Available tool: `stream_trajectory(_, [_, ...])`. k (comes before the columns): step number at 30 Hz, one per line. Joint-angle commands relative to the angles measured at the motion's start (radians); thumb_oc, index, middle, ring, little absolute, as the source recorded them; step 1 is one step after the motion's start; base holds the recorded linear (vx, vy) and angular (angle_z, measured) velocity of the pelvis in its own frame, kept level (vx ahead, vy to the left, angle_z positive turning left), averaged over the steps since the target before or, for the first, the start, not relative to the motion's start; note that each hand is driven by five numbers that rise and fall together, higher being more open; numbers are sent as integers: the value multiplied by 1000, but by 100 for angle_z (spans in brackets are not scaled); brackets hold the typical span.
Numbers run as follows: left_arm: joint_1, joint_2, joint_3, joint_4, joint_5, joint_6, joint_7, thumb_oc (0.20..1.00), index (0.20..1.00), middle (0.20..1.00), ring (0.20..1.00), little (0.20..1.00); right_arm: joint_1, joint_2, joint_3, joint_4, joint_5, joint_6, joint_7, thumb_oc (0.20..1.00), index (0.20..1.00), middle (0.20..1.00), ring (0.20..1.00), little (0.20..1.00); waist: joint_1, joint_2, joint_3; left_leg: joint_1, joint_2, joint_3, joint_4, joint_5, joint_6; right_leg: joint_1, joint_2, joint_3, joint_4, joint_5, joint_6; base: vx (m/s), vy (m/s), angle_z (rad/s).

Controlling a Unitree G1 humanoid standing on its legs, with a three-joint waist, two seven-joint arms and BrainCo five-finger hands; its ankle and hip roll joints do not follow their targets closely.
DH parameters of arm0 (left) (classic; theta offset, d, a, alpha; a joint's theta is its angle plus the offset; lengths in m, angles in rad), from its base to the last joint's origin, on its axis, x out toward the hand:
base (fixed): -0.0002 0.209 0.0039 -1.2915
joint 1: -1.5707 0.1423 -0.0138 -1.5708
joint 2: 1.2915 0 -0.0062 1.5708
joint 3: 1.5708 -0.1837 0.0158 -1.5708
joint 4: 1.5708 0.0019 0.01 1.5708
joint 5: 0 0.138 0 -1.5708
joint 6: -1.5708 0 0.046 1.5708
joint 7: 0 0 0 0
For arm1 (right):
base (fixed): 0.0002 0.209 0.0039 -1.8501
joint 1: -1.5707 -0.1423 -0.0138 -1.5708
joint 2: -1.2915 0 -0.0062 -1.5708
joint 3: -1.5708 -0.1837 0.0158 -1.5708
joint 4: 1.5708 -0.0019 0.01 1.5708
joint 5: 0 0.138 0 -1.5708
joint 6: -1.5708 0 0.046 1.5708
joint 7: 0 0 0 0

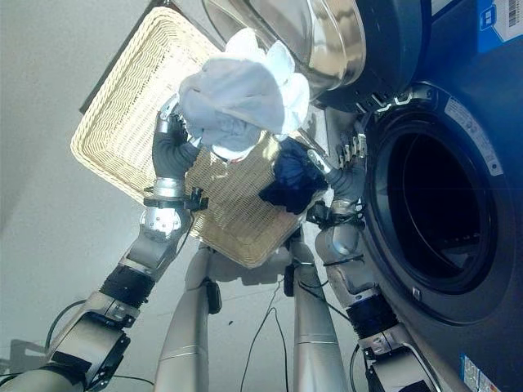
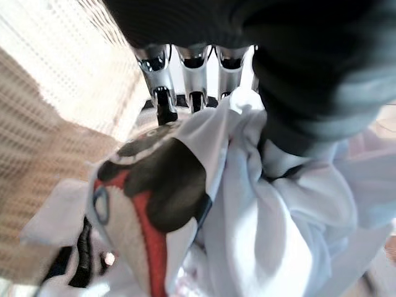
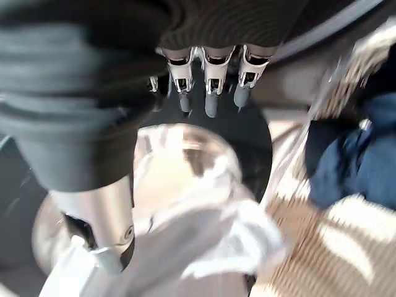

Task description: Put the clothes into the washing machine.

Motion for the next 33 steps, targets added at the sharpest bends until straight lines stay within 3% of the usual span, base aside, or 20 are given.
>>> stream_trajectory(1, [-40, -29, 28, -143, -10, -69, -81, 200, 200, 200, 200, 200, 23, -3, -11, -146, 50, -15, 98, 1000, 1000, 1000, 1000, 1000, 1, 25, -10, -12, -67, -12, 93, -108, -14, 85, 53, -46, -222, 159, 80, 0, 0, 0])
stream_trajectory(2, [-39, -26, 24, -166, -6, -67, -101, 200, 200, 200, 200, 200, 15, -5, 3, -167, 72, -8, 151, 1000, 1000, 1000, 1000, 1000, 4, 28, -10, -12, -67, -12, 91, -105, -13, 84, 52, -48, -222, 159, 80, 0, 0, 0])
stream_trajectory(13, [-67, 0, -8, -234, -5, 1, -195, 200, 200, 200, 200, 200, -83, -18, 79, -208, 278, 48, 348, 1000, 1000, 1000, 1000, 1000, 29, 32, -10, -11, -71, -21, 93, -99, -12, 91, 41, -70, -223, 160, 79, -1, -11, 1])
stream_trajectory(17, [-84, 26, -34, -230, 9, 42, -228, 200, 200, 200, 200, 200, -121, -30, 105, -219, 419, 79, 444, 1000, 1000, 1000, 1000, 1000, 38, 28, -10, -13, -71, -24, 93, -96, -14, 92, 36, -80, -228, 165, 81, -1, -42, 4])
stream_trajectory(25, [-108, 90, -81, -212, 162, 84, -157, 200, 200, 200, 200, 200, -141, -38, 136, -266, 618, 84, 621, 1000, 1000, 1000, 1000, 1000, 43, 23, -10, -19, -69, -26, 96, -94, -17, 88, 34, -90, -229, 166, 84, 1, -4, 0])
stream_trajectory(33, [-97, 131, -76, -216, 207, 104, -55, 200, 200, 200, 200, 200, -129, -63, 123, -303, 614, 56, 683, 1000, 1000, 1000, 1000, 1000, 44, 17, -10, -23, -64, -26, 98, -96, -22, 85, 29, -96, -231, 168, 89, 0, 0, 0])
